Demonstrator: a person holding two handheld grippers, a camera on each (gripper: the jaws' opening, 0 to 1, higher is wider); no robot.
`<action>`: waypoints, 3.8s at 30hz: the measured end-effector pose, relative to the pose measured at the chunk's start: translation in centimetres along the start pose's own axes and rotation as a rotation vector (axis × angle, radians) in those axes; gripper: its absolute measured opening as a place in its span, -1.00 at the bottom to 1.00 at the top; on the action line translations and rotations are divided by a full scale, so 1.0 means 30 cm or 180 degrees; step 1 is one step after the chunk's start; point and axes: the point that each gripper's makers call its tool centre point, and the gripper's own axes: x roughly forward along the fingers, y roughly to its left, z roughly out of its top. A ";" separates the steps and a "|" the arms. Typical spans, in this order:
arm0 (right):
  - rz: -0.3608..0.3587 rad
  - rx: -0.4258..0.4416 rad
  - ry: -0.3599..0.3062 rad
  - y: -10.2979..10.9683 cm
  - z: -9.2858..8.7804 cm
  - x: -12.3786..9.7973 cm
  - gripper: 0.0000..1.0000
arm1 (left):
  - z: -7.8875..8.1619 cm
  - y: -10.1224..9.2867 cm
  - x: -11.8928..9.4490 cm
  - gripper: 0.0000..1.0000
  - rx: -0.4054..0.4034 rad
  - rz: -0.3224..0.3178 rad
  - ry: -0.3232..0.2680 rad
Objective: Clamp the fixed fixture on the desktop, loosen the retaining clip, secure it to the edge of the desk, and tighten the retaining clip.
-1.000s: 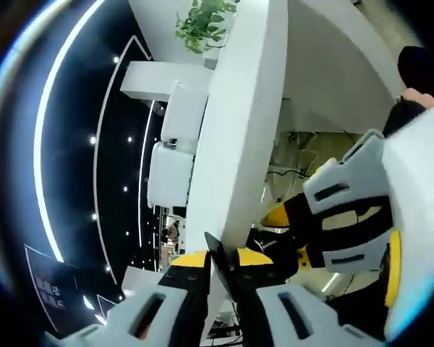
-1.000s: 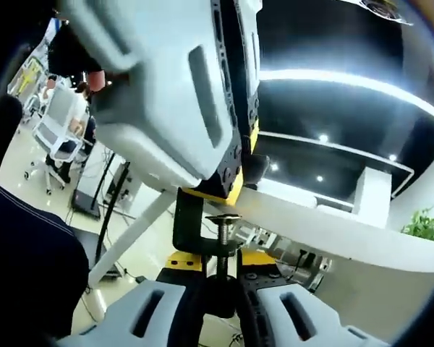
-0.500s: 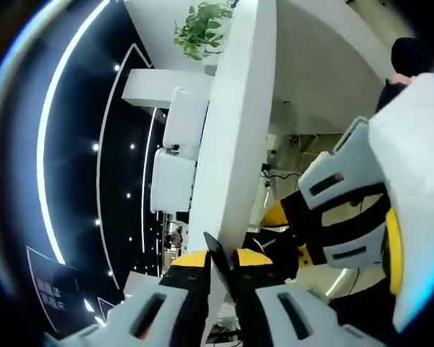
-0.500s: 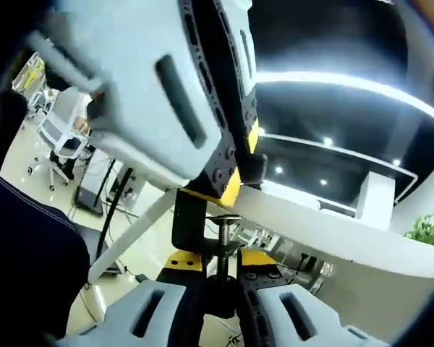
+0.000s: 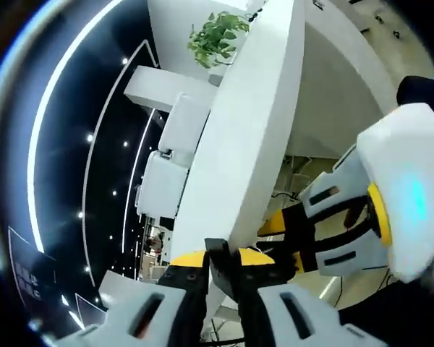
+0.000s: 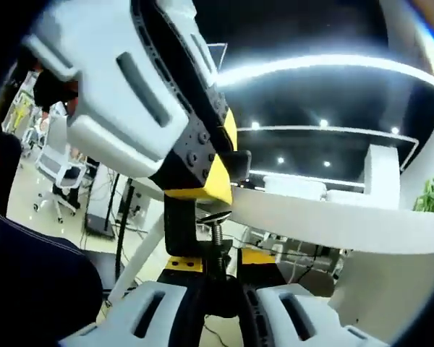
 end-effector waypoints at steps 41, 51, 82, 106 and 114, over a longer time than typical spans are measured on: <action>0.0121 0.0238 -0.0018 0.011 0.017 -0.010 -0.80 | 0.015 -0.003 -0.126 -0.91 -0.0071 -0.0072 -0.0472; 0.0134 0.0370 -0.0007 0.011 0.015 -0.003 -0.80 | -0.018 0.002 -0.149 -0.93 -0.0254 -0.0021 -0.0521; 0.0214 0.0922 0.0057 -0.038 0.018 0.001 -0.79 | 0.033 0.035 -0.155 -0.94 -0.0469 -0.0026 -0.0901; 0.0309 0.1119 0.0300 -0.054 0.001 -0.018 -0.79 | 0.070 -0.012 -0.134 -0.95 -0.0624 -0.0126 -0.0970; 0.0253 0.1048 0.0443 -0.061 -0.049 -0.042 -0.79 | 0.074 -0.033 -0.137 -0.95 -0.0774 -0.0146 -0.1081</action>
